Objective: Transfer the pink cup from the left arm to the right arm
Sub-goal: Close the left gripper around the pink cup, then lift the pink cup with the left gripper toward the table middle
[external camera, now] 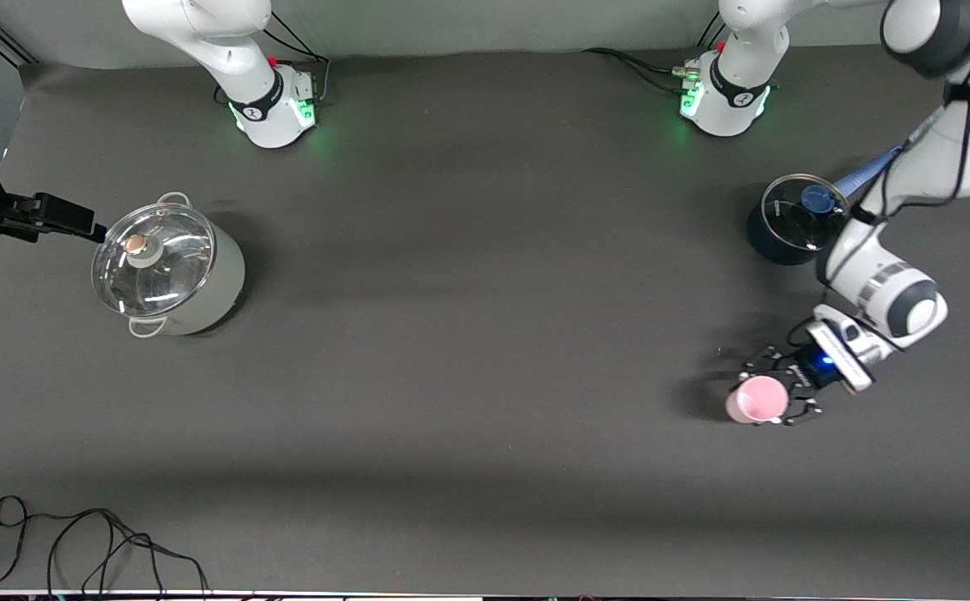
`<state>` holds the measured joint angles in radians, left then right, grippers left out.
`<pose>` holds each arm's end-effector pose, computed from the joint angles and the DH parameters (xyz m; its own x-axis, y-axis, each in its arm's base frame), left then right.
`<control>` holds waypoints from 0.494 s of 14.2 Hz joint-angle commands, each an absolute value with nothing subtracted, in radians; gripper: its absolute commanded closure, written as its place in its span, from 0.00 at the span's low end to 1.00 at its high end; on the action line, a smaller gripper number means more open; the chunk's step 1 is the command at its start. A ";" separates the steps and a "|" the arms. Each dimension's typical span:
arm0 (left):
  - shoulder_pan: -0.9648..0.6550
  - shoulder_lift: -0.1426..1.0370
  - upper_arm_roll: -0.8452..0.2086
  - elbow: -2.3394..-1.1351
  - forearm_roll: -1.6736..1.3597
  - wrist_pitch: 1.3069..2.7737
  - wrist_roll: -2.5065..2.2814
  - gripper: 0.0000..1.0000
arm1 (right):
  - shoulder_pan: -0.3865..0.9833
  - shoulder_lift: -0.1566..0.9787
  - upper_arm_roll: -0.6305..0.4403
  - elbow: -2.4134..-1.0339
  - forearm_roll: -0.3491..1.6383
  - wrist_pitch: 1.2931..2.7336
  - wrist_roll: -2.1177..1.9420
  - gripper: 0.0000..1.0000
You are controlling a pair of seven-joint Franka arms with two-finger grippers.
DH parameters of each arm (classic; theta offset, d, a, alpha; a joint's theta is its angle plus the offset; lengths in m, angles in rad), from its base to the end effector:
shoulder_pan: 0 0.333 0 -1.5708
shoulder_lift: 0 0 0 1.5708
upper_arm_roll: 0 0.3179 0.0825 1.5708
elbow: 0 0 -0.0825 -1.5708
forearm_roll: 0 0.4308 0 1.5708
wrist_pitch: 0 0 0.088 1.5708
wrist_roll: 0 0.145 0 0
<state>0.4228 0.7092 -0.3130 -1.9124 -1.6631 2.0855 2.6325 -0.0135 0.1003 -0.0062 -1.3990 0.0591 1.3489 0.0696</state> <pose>0.6551 -0.0135 0.1004 0.0889 -0.1773 0.9801 -0.8696 -0.4937 -0.0105 0.6031 -0.0022 0.5978 0.9853 -0.0759 -0.1531 -0.0841 -0.9953 -0.0478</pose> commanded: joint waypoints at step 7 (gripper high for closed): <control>0.422 0.371 -0.884 -2.145 -2.188 2.649 2.625 0.43 | 0.003 0.103 0.003 -1.388 0.093 1.313 0.360 0.00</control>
<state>0.4111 0.4317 -0.7950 -2.1154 -2.1094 2.5730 2.6329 -0.0066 0.1024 -0.0020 -1.3990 0.0676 1.3364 0.2566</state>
